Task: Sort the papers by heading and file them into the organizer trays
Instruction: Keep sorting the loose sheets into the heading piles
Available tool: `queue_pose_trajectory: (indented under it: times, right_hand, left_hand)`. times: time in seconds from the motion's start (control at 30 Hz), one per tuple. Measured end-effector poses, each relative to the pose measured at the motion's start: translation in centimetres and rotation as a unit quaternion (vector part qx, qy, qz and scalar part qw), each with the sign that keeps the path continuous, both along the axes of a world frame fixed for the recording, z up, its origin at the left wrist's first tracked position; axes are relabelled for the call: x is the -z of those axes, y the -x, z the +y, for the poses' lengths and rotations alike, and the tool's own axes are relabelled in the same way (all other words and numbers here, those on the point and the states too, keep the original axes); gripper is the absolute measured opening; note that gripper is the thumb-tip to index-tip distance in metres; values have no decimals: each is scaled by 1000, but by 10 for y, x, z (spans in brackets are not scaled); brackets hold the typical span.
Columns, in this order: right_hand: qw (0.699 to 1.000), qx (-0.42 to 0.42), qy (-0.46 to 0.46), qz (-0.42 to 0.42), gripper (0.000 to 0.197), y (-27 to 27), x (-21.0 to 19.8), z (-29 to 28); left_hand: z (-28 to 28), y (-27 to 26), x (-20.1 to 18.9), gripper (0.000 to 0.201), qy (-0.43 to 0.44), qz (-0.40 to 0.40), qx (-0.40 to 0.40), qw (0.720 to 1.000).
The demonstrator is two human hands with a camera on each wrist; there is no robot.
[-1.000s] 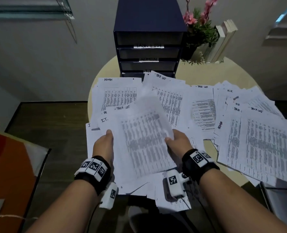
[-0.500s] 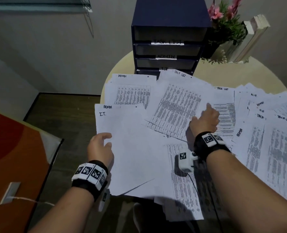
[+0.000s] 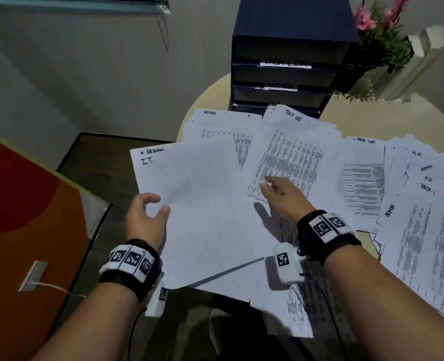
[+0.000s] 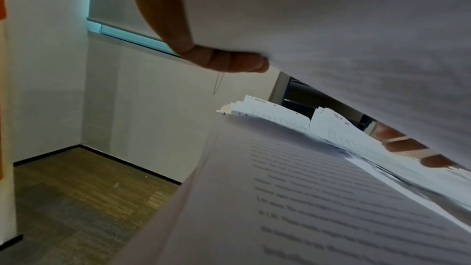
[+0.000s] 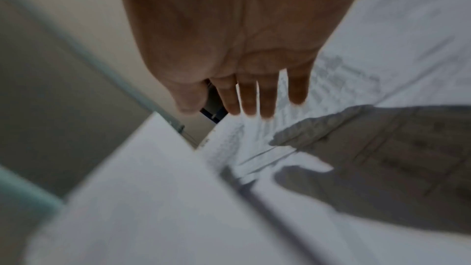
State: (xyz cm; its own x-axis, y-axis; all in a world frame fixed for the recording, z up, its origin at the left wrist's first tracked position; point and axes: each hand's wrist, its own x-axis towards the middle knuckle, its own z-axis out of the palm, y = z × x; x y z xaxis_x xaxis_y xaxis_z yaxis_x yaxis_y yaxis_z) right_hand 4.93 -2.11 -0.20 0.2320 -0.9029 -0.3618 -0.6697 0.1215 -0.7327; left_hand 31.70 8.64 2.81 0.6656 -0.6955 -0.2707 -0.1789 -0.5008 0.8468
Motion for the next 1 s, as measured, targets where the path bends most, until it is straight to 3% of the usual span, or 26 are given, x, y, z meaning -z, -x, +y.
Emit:
queue_pose_trajectory:
  times: [0.03,0.1,0.23,0.33,0.43,0.57,0.7,0.77,0.87,1.0]
  right_hand:
    - [993,31,-58,-100,22,-8,-6,9]
    - [968,71,-141,-194,16,-17,-12,25]
    - [938,192,-129,-259,13,-22,-3,54]
    - [930,267,-81,-238,15,-19,11,66]
    - [927,308,-61,-206,11,-8,26,74]
    - [963,266,-27,-35,11,13,29,86]
    - [961,275,-2,30,7,27,32,95]
    - [963,264,10,52,1,31,34,98]
    - [964,256,18,73,10,39,34,100]
    - [981,174,-39,78,11,34,28,107]
  left_hand:
    - [2,1,1,22,-4,3,0,1000]
    - [6,5,4,30,-10,29,2,1000]
    - [12,17,11,61,1,119,16,993]
    - [19,22,19,89,-44,160,16,986]
    - [27,26,31,70,-81,191,51,977]
    - [37,37,45,51,-101,115,132,979]
    - [38,45,49,23,-105,56,153,981]
    - [37,43,54,27,-102,29,155,982]
    - [34,29,59,26,-80,-19,104,991]
    - [30,-3,48,16,-52,-49,-32,997]
